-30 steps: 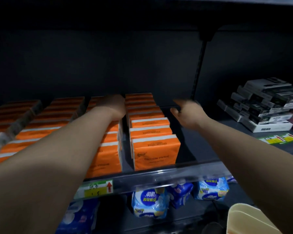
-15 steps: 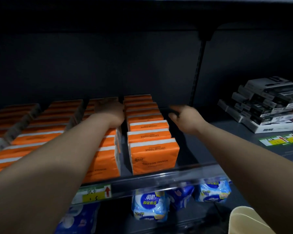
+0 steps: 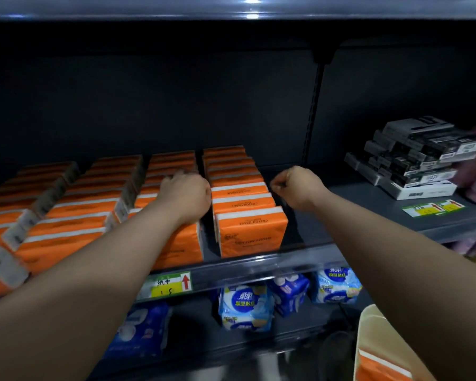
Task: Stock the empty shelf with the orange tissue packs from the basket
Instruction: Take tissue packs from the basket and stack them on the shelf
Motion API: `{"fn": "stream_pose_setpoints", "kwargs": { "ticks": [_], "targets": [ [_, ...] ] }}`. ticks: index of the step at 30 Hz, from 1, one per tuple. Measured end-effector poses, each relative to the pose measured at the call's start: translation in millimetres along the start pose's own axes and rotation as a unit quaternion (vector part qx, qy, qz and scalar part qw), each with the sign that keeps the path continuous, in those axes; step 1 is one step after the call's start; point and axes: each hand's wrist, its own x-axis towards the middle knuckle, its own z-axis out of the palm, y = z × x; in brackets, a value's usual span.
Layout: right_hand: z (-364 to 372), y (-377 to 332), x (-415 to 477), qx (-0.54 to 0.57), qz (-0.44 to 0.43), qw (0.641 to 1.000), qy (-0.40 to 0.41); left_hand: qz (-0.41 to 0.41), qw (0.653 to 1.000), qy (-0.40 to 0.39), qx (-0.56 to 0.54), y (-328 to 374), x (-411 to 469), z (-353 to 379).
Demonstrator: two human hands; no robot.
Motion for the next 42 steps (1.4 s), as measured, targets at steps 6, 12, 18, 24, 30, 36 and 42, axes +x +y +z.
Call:
{"fn": "stream_pose_setpoints", "kwargs": {
  "ticks": [6,12,18,24,30,36,42],
  "targets": [
    [-18.1,10.9,-33.0,-0.019,-0.004,1.0,0.024,-0.015,0.999,0.006,-0.033,3.2,-13.5,-26.4],
    [-44.4,32.9,-100.3,-0.054,-0.044,0.996,0.061,0.043,0.998,0.022,-0.039,43.7,-50.9,-49.4],
    [-59.9,87.5,-210.5,-0.053,0.0,0.997,0.059,0.15,0.985,0.011,-0.09,124.4,-121.6,-41.2],
    [-47.0,160.7,-313.3,-0.075,0.083,0.993,-0.026,0.208,0.967,-0.074,-0.127,207.0,-180.4,1.1],
    [-17.0,223.1,-363.9,-0.077,0.167,0.975,-0.12,0.249,0.943,-0.172,-0.138,283.5,-211.4,68.7],
    [15.0,276.9,-362.9,-0.05,0.211,0.962,-0.163,0.265,0.908,-0.282,-0.162,338.6,-219.5,147.7],
    [40.1,321.2,-352.3,-0.023,0.238,0.954,-0.184,0.297,0.873,-0.357,-0.15,388.5,-221.0,218.1]
  ]
}}
